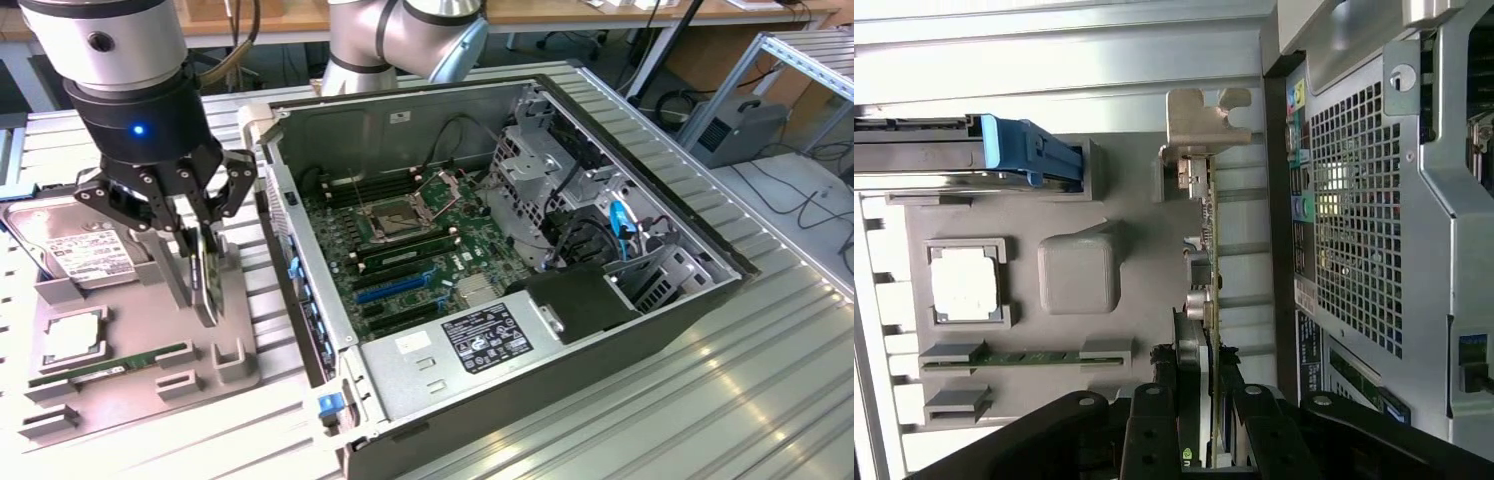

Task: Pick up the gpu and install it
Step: 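Pick up the gpu and move the gpu toward the slot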

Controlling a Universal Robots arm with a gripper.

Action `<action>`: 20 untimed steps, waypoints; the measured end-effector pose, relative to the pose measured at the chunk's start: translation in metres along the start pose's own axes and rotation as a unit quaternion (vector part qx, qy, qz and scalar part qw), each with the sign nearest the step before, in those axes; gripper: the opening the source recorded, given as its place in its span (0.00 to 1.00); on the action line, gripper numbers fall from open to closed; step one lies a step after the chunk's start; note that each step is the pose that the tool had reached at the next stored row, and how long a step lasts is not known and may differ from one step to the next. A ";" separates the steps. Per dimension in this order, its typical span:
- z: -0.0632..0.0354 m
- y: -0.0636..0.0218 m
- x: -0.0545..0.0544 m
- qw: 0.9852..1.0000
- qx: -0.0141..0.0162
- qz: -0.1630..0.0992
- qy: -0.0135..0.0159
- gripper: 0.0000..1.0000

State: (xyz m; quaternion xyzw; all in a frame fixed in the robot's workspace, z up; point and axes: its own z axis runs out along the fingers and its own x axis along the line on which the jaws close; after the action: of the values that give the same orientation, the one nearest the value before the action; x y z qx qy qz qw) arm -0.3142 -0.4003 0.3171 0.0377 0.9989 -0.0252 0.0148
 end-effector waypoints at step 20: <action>-0.0166 -0.0001 0.000 1.000 0.000 0.000 0.000 0.27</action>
State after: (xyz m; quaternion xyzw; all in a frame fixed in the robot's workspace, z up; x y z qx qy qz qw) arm -0.3143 -0.3995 0.3338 0.0378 0.9989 -0.0252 0.0148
